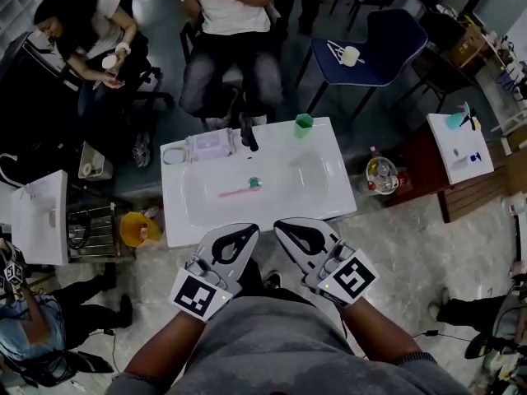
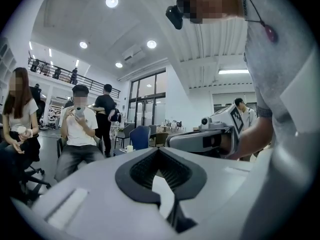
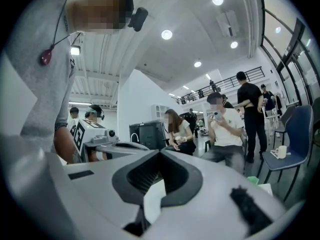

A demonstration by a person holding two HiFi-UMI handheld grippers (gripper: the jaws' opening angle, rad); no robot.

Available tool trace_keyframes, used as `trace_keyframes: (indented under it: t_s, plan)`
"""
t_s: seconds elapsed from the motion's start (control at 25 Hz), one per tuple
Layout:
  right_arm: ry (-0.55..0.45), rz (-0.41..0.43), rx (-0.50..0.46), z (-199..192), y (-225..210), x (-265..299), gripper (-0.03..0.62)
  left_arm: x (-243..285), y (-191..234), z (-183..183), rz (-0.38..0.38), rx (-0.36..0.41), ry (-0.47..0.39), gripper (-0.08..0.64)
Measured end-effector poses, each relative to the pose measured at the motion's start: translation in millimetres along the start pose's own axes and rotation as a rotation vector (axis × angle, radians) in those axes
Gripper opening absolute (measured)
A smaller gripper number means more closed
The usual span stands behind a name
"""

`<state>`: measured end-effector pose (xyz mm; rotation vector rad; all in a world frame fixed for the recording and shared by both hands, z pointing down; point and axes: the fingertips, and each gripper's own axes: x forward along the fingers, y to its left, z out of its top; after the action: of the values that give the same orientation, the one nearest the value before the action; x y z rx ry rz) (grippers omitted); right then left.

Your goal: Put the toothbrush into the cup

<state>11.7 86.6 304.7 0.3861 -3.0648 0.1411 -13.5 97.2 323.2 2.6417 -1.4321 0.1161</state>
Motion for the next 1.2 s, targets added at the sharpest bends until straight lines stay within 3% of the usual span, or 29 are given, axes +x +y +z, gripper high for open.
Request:
trace_keyframes:
  t_s: [0.68, 1.08, 1.2]
  plan:
    - [0.063, -0.102, 0.003, -25, -84, 76, 0.014, 61, 96, -20, -0.109, -0.014, 0.061, 0.009]
    - [0.113, -0.164, 0.007, -48, -109, 111, 0.014, 77, 137, -42, -0.186, -0.006, 0.095, 0.009]
    - [0.127, -0.187, 0.009, -55, -117, 116, 0.014, 82, 144, -53, -0.223, 0.052, 0.108, 0.009]
